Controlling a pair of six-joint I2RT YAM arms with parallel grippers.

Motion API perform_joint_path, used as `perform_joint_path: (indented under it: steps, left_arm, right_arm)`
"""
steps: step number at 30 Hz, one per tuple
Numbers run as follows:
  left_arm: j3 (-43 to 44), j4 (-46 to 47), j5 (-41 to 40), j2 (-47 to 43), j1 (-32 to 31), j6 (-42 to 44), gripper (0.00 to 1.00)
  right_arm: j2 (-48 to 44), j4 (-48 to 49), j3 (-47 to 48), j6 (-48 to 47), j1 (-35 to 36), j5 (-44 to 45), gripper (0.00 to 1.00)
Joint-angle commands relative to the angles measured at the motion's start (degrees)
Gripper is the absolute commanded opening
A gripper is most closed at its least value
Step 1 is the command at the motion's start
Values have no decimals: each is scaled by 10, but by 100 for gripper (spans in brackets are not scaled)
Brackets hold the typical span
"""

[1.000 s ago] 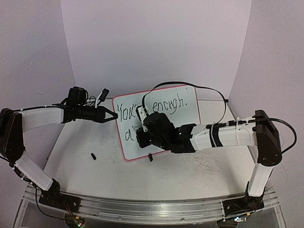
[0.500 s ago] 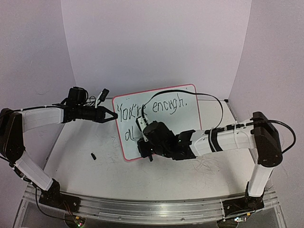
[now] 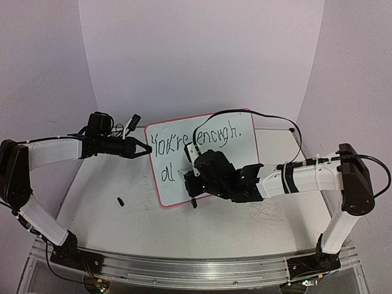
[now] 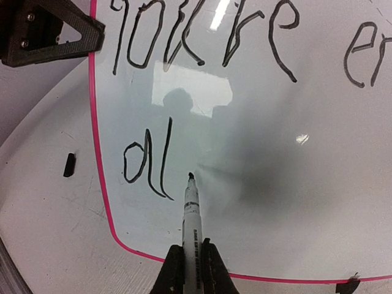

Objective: Write a sentence on the whiteboard

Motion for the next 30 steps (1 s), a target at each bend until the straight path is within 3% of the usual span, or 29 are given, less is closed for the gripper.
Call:
perform_joint_path:
  steps: [1, 10, 30]
  left_arm:
    - [16, 0, 0, -4, -10, 22, 0]
    - [17, 0, 0, -3, -11, 23, 0]
    - [18, -2, 1, -3, -10, 25, 0]
  right_arm:
    - [-1, 17, 27, -17, 3, -5, 0]
    - [-34, 26, -6, -6, 2, 52, 0]
    - [11, 50, 8, -13, -9, -10, 0]
